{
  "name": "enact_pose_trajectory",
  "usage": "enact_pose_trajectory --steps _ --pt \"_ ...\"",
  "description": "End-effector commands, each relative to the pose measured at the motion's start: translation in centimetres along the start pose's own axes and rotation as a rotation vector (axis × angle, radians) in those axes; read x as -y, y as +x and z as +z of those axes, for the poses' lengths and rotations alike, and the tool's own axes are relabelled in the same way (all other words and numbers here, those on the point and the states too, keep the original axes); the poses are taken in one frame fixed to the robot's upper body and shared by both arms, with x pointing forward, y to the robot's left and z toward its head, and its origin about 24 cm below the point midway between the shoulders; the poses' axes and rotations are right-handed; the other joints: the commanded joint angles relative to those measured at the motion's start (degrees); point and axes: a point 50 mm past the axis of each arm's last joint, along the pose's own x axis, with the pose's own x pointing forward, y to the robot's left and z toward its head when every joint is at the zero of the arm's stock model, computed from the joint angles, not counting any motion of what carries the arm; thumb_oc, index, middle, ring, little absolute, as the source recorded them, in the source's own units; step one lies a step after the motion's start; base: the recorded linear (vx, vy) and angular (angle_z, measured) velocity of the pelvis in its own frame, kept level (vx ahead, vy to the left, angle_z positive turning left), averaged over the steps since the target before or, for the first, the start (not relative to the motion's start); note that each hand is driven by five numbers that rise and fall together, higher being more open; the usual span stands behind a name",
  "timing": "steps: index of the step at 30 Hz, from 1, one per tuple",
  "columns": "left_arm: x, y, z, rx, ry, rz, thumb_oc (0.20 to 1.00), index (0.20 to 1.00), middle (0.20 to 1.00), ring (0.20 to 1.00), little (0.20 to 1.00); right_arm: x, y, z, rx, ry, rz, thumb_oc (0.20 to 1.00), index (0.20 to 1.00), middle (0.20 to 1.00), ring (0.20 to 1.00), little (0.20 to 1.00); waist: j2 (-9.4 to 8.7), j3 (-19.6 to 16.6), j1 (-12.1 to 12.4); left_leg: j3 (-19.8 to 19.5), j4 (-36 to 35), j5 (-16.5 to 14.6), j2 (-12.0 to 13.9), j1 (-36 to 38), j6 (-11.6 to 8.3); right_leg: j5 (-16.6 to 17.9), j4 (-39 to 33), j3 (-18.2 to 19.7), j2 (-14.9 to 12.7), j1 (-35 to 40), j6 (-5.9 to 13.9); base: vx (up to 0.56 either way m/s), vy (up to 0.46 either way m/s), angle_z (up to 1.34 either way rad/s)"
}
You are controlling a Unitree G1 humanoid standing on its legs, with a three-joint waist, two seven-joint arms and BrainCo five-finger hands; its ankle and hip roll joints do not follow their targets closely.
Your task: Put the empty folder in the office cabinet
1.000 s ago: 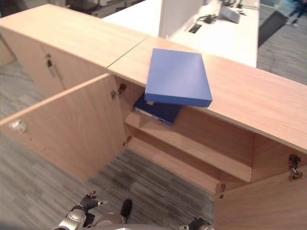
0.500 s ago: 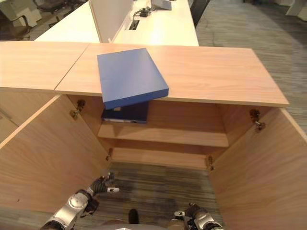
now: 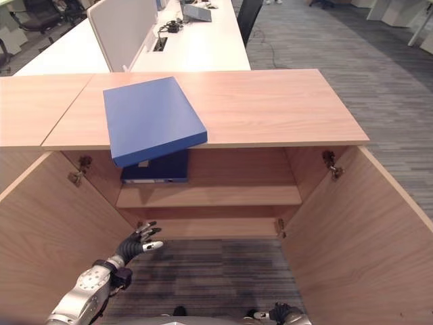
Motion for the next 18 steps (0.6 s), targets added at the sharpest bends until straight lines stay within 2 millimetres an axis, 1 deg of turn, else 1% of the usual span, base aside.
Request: enact_pose_trajectory --steps 1,2,3,4,5,7,8,9,10,12,13,14,15,16,17,18 --pt "-1.7 -0.9 0.3 0.032 0.004 0.118 1.000 1.000 1.000 1.000 1.000 0.7 0.1 0.2 -0.045 0.007 -0.022 1.000 1.000 1.000 1.000 1.000 -0.16 -0.72 1.56 -8.53 0.18 -3.38 2.78 -1.88 -1.56 -3.90 0.46 0.73 0.25 0.31 1.13 0.05 -0.151 0.15" --pt "-1.7 -0.9 0.3 0.032 0.004 0.118 1.000 1.000 1.000 1.000 1.000 0.7 0.1 0.3 -0.045 0.006 -0.022 1.000 1.000 1.000 1.000 1.000 -0.24 -0.92 1.46 -8.61 0.18 -3.19 2.69 -2.21 -1.51 -3.79 0.46 0.67 0.16 0.04 1.12 0.04 -0.139 0.11" --pt "-2.4 -2.0 0.1 0.055 -0.058 0.191 1.000 1.000 1.000 1.000 1.000 0.8 0.1 -0.2 -0.058 0.027 -0.027 1.000 1.000 1.000 1.000 1.000 -0.03 -0.67 2.18 -9.25 0.18 -2.85 3.51 -2.23 -2.05 -4.46 0.46 0.34 1.05 0.42 0.57 0.01 -0.102 0.23" --pt "-2.9 -2.5 0.5 0.082 -0.075 0.226 1.000 1.000 1.000 1.000 1.000 0.8 0.1 -0.3 -0.061 0.033 -0.028 1.000 1.000 1.000 1.000 1.000 -0.09 -0.77 2.46 -9.68 0.18 -2.44 3.58 -2.71 -2.17 -4.64 0.46 0.19 1.33 0.28 0.36 0.02 -0.179 0.26" --pt "-3.8 -4.0 1.7 0.178 -0.126 0.328 1.000 1.000 1.000 1.000 1.000 0.4 0.1 -0.6 -0.068 0.047 -0.028 1.000 1.000 1.000 1.000 1.000 -0.15 -0.49 3.43 -10.54 0.18 -1.96 4.06 -3.07 -2.61 -5.33 0.46 -0.21 2.13 0.51 -0.16 0.01 -0.191 0.28" --pt "-5.5 -6.2 3.8 0.330 -0.145 0.525 1.000 1.000 1.000 1.000 1.000 -0.6 0.0 -0.9 -0.062 0.053 -0.019 1.000 1.000 1.000 1.000 1.000 -0.62 0.36 5.52 -11.87 0.18 -1.31 5.29 -3.55 -3.63 -6.76 0.46 -1.15 3.68 1.11 -1.06 -0.01 -0.230 0.51" --pt "-6.0 -6.7 4.6 0.378 -0.143 0.579 1.000 1.000 1.000 1.000 1.000 -0.9 0.0 -0.8 -0.055 0.055 -0.016 1.000 1.000 1.000 1.000 1.000 -0.90 0.50 5.89 -12.32 0.18 -0.84 5.40 -4.01 -3.80 -6.83 0.46 -1.61 3.88 1.07 -1.25 -0.02 -0.223 0.65" --pt "-6.6 -7.4 5.7 0.447 -0.131 0.656 1.000 1.000 1.000 1.000 1.000 -1.4 0.0 -0.9 -0.048 0.052 -0.012 1.000 1.000 1.000 1.000 1.000 -1.18 0.96 6.68 -12.98 0.18 -0.61 6.06 -4.17 -4.40 -7.58 0.46 -2.09 4.62 1.51 -1.62 -0.03 -0.181 0.46" --pt "-6.8 -7.8 6.5 0.486 -0.117 0.679 1.000 1.000 1.000 1.000 1.000 -1.6 0.0 -0.8 -0.042 0.053 -0.012 1.000 1.000 1.000 1.000 1.000 -1.27 1.21 7.03 -13.16 0.18 -0.40 6.31 -4.30 -4.65 -7.85 0.46 -2.31 4.94 1.65 -1.79 -0.02 -0.208 0.46" --pt "-7.3 -9.2 9.6 0.632 0.002 0.741 1.000 1.000 1.000 1.000 1.000 -1.9 0.0 -0.3 -0.018 0.069 -0.016 1.000 1.000 1.000 1.000 1.000 -1.45 1.82 7.84 -13.63 0.18 0.15 7.06 -4.68 -5.32 -8.54 0.46 -2.92 5.80 1.89 -2.27 -0.03 -0.162 0.30" --pt "-7.3 -9.5 11.6 0.718 0.079 0.757 1.000 1.000 1.000 1.000 1.000 -2.1 0.0 0.1 -0.001 0.060 -0.019 1.000 1.000 1.000 1.000 1.000 -1.64 2.03 8.02 -13.76 0.18 0.29 7.45 -4.73 -5.64 -8.84 0.46 -3.15 6.20 2.14 -2.47 -0.02 -0.128 0.06" --pt "-7.3 -9.9 13.1 0.781 0.137 0.765 1.000 1.000 1.000 1.000 1.000 -2.1 0.0 0.4 0.009 0.049 -0.022 1.000 1.000 1.000 1.000 1.000 -1.76 2.13 8.11 -13.72 0.18 0.40 7.73 -4.68 -5.84 -9.00 0.46 -3.24 6.45 2.32 -2.57 -0.02 -0.134 0.05" --pt "-7.1 -10.4 15.3 0.879 0.229 0.783 1.000 1.000 1.000 1.000 1.000 -2.2 0.0 0.8 0.025 0.023 -0.025 1.000 1.000 1.000 1.000 1.000 -1.88 2.24 8.03 -13.48 0.18 0.52 8.21 -4.49 -6.18 -9.25 0.46 -3.22 6.83 2.58 -2.76 -0.01 -0.100 0.02" --pt "-6.9 -10.7 16.3 0.920 0.280 0.788 1.000 1.000 1.000 1.000 1.000 -2.2 0.0 1.0 0.032 0.012 -0.028 1.000 1.000 1.000 1.000 1.000 -1.92 2.25 7.95 -13.36 0.18 0.55 8.48 -4.33 -6.35 -9.40 0.46 -3.22 7.01 2.76 -2.84 -0.01 -0.104 0.01" --pt "-6.5 -11.1 18.2 0.988 0.394 0.798 1.000 1.000 1.000 1.000 1.000 -2.1 0.0 1.3 0.040 -0.014 -0.033 1.000 1.000 1.000 1.000 1.000 -1.89 1.94 7.49 -13.08 0.18 0.70 9.03 -4.07 -6.72 -9.71 0.46 -3.11 7.45 3.00 -3.00 0.00 -0.069 -0.04" --pt "-6.3 -11.1 18.7 1.010 0.430 0.799 1.000 1.000 1.000 1.000 1.000 -2.2 0.0 1.5 0.043 -0.022 -0.035 1.000 1.000 1.000 1.000 1.000 -1.91 1.94 7.44 -12.93 0.19 0.69 9.22 -3.93 -6.83 -9.75 0.46 -3.04 7.51 3.05 -3.06 -0.01 -0.055 -0.02"
